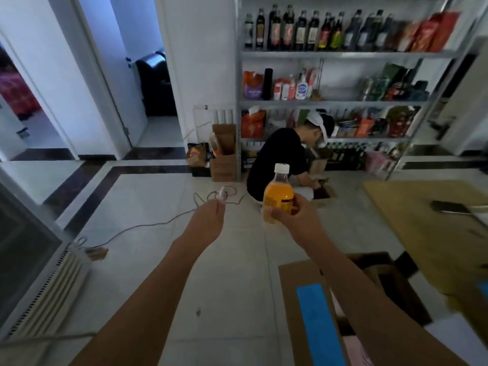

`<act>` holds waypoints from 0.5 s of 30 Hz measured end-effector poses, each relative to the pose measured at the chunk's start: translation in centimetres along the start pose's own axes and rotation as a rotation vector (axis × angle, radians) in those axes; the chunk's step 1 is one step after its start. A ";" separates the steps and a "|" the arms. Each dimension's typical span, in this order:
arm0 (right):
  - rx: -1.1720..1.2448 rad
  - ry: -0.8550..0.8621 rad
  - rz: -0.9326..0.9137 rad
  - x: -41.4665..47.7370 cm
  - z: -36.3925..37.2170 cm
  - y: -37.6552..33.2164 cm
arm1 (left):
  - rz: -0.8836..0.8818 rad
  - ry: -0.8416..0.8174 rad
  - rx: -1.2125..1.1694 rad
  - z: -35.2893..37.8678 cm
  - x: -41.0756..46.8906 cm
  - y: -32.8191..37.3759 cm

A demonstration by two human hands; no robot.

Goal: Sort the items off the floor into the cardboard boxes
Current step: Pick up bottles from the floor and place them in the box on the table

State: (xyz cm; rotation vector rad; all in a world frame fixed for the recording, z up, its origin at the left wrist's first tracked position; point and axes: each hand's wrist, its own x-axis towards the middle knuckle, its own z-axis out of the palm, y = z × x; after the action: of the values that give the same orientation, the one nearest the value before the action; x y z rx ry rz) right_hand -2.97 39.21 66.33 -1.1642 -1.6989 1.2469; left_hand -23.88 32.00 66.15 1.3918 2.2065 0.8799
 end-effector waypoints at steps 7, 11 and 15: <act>-0.006 0.251 0.094 -3.4 -10.7 3.1 | 0.072 -0.235 -0.157 11.1 2.6 8.1; -0.038 0.485 0.209 -8.1 -17.0 5.1 | 0.240 -0.409 -0.100 17.2 2.6 14.3; -0.115 0.691 0.300 -13.4 -24.0 7.0 | 0.406 -0.571 -0.046 23.1 0.3 21.4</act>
State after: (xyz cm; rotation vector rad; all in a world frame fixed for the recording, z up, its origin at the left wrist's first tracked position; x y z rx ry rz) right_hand 25.10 35.04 65.70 -1.7198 -1.1123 0.7685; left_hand 4.31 45.86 63.97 1.8274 1.4991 0.5481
